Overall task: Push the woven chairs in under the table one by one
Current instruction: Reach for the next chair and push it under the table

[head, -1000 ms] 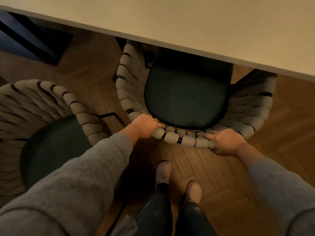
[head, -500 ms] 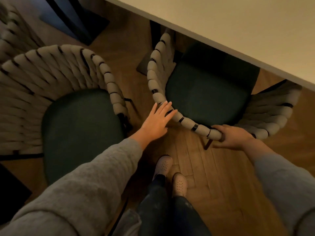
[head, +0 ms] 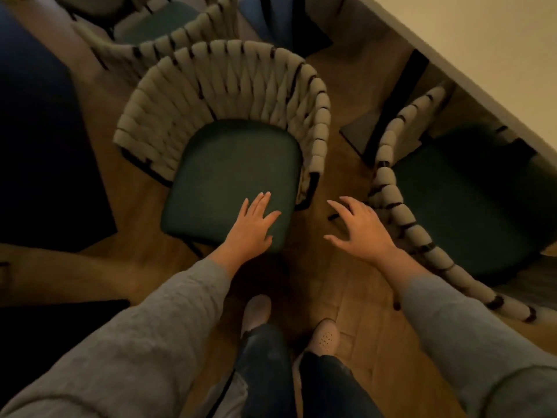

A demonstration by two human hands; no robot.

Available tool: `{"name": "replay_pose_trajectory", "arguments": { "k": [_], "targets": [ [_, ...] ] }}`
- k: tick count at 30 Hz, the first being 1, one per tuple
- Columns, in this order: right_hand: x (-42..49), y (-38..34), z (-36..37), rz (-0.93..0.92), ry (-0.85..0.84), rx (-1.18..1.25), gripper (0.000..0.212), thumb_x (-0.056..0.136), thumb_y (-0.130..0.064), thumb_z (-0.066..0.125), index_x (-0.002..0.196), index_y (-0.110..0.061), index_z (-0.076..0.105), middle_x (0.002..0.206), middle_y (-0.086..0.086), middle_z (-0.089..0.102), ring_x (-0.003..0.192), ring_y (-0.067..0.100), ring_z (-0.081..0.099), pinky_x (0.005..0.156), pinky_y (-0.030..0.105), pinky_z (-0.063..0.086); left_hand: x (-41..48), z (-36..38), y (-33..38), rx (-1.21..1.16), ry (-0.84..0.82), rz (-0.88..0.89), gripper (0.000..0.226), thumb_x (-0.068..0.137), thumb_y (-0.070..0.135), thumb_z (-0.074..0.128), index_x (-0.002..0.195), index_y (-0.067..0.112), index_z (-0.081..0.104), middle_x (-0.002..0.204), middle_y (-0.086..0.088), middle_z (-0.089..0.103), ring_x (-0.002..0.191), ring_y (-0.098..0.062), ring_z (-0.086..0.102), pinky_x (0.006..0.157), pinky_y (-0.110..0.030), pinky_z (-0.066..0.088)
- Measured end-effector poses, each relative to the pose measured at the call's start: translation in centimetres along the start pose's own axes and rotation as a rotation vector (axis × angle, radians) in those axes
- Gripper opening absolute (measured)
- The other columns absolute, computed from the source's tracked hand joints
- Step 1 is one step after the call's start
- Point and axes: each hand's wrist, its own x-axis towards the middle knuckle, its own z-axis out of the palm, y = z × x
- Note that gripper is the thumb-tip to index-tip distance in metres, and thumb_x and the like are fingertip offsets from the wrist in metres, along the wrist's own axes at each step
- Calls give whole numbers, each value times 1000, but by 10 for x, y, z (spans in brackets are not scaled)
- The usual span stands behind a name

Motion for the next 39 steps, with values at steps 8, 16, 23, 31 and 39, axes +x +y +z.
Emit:
{"name": "replay_pose_trajectory", "arguments": {
  "k": [8, 16, 23, 31, 39],
  "targets": [
    [77, -129, 28, -39, -85, -78, 79, 87, -52, 60, 151, -23, 26, 156, 13, 24, 143, 31, 23, 117, 42, 21, -80, 14, -135, -53, -31, -207, 63, 90, 23, 59, 148, 22, 33, 161, -16, -6, 149, -28, -7, 119, -46, 0],
    [161, -257, 57, 207, -9, 34, 76, 85, -53, 64, 148, -21, 34, 153, 15, 27, 141, 30, 26, 114, 42, 24, -121, 4, -297, -45, -117, -156, 61, 90, 15, 55, 147, 22, 36, 161, -15, -4, 149, -27, -7, 119, -46, -1],
    [206, -334, 78, 355, 20, 187, 78, 82, -56, 65, 146, -22, 36, 151, 12, 29, 139, 30, 30, 111, 44, 31, -108, -16, -405, 62, -129, -74, 64, 91, 12, 56, 148, 25, 33, 161, -12, -4, 148, -27, -9, 119, -47, 0],
    [295, -358, 73, 458, -11, 331, 84, 82, -55, 66, 149, -22, 29, 150, 9, 30, 136, 29, 33, 109, 46, 35, -30, -47, -485, 158, -68, 20, 75, 88, 6, 58, 152, 25, 23, 162, -9, -3, 148, -28, -9, 118, -50, -1],
    [394, -395, 78, 556, -124, 503, 110, 75, -60, 71, 154, -15, 9, 157, 13, 19, 142, 31, 27, 110, 45, 34, 68, -79, -550, 422, -11, 241, 85, 87, 5, 61, 154, 24, 11, 161, -12, -3, 148, -32, -6, 118, -54, 3]
  ]
}}
